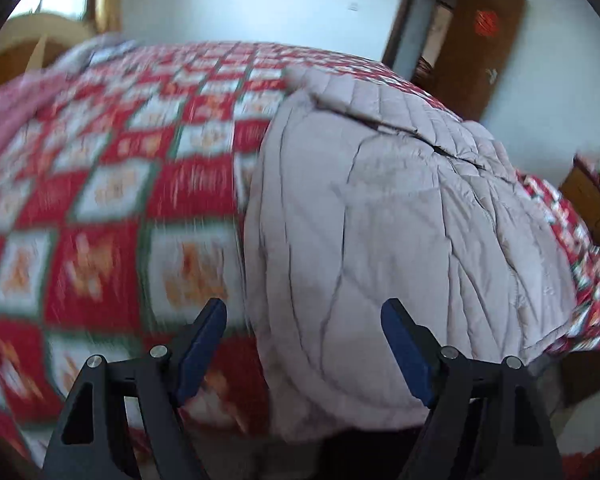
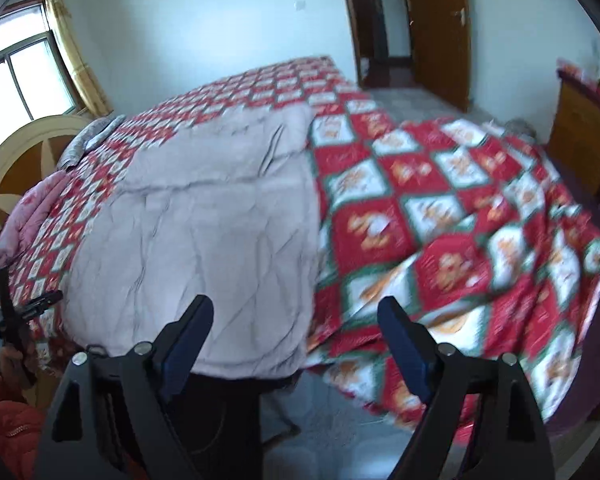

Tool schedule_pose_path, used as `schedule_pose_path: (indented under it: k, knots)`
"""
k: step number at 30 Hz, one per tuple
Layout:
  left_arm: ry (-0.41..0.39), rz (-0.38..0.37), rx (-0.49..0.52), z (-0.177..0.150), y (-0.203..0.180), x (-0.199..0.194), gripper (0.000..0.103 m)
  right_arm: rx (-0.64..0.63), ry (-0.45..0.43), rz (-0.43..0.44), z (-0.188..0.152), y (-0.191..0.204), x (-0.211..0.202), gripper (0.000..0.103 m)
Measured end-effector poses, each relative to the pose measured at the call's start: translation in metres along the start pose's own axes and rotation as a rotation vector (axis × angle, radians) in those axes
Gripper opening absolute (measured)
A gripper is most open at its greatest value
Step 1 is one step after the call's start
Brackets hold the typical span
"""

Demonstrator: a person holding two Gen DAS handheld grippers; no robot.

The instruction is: Fold large clothes

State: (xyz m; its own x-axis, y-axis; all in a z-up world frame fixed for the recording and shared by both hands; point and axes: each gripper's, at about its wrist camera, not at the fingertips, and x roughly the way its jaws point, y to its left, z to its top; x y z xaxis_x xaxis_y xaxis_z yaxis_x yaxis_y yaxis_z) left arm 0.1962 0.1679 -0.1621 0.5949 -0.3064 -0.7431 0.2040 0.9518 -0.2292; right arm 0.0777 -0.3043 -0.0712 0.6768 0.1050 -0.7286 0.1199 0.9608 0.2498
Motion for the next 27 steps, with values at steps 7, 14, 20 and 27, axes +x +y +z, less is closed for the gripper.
schedule_pose_path:
  k: [7, 14, 20, 27]
  knots:
    - [-0.013, -0.048, -0.093, -0.013, 0.017, 0.001, 0.080, -0.044, -0.002, -0.014, -0.024, 0.008, 0.017, 0.086]
    - [0.022, -0.085, -0.134, -0.029, 0.018, 0.010, 0.080, -0.035, 0.092, 0.009, -0.041, 0.017, 0.064, 0.084]
    - [0.020, -0.087, -0.093, -0.034, 0.016, 0.012, 0.080, -0.202, 0.172, -0.058, -0.068, 0.024, 0.028, 0.081]
    - [-0.031, -0.103, -0.125, -0.032, 0.012, 0.021, 0.081, -0.018, 0.094, 0.047, -0.059, -0.007, 0.042, 0.081]
